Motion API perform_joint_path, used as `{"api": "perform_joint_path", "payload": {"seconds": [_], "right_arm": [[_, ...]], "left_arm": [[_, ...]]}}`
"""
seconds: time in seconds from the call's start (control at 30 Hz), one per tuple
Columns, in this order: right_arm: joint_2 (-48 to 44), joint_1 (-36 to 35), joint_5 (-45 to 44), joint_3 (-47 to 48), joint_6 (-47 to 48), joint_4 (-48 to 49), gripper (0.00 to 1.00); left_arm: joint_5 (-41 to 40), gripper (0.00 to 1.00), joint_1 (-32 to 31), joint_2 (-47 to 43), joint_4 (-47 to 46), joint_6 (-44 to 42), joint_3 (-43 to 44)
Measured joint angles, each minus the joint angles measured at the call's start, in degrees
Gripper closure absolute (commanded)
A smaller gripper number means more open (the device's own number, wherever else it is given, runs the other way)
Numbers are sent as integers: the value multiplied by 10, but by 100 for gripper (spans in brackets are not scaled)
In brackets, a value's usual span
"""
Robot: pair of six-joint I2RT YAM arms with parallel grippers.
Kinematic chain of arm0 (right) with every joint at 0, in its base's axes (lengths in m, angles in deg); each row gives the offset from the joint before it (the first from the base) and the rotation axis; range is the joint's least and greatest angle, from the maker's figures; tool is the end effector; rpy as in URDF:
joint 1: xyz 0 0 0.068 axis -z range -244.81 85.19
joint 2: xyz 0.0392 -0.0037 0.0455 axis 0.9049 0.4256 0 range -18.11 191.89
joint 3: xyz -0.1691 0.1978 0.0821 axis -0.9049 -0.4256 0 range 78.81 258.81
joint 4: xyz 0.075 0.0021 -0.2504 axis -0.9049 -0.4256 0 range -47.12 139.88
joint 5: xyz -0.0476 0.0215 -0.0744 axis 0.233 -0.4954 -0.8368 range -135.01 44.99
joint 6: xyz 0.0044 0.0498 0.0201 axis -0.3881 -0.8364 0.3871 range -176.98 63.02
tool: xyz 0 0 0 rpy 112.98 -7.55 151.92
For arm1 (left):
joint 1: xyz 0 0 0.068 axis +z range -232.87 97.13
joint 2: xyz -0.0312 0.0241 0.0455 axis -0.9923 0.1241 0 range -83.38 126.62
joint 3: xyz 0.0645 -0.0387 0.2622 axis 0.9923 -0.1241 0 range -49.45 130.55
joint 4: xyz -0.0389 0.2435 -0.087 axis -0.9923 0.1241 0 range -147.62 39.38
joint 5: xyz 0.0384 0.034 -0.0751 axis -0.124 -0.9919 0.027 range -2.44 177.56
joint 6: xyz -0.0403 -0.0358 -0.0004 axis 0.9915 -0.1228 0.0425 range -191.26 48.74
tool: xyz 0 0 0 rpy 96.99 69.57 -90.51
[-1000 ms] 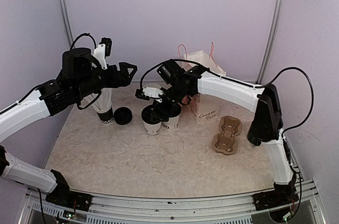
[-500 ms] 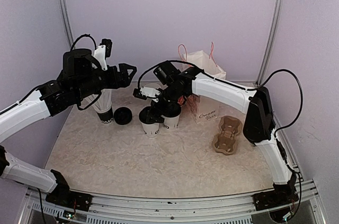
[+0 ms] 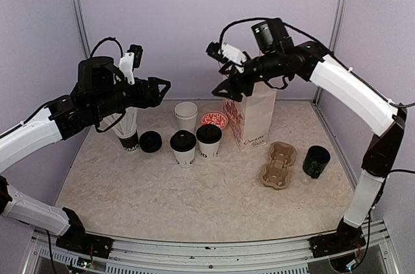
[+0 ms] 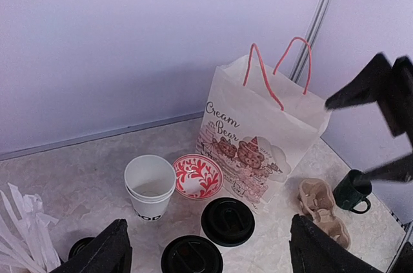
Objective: Pack the takeout coffee
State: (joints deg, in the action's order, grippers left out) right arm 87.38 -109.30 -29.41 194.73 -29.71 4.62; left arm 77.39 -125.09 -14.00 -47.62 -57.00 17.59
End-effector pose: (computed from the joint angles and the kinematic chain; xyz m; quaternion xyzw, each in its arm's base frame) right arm 0.2855 0.2937 0.4095 -0.5656 0.6747 0.1876 0.4355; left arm 0.2123 -0.1840 0.3872 0.1335 0.7664 -0.2347 0.5829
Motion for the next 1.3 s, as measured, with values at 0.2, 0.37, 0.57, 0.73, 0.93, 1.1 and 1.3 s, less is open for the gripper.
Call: {"api": "perform_joint_path", "payload": {"seconds": [0.2,0.37,0.57,0.73,0.93,1.1,1.3], "right_arm": [[-79,111,-36,-2,-8,57,32],[-63,167,-90,-28,-31,76,28],[-13,184,-125,-41,-57,73,24],[28,201,-133,-21,-82,64,29],[79,246,-111,47,-108,42,54],[85,266,-74,55,-122,26,61],[85,266,-48,56,-125,16,75]], "left_arm": [[9,18,-13,27,0,-7,18],[9,19,-26,43,5,-7,19],[7,18,-33,45,10,-7,19],[6,18,-37,46,10,-6,19],[4,19,-42,53,10,-6,19],[3,18,-45,56,11,-6,19],[2,18,-45,56,12,-6,19]]}}
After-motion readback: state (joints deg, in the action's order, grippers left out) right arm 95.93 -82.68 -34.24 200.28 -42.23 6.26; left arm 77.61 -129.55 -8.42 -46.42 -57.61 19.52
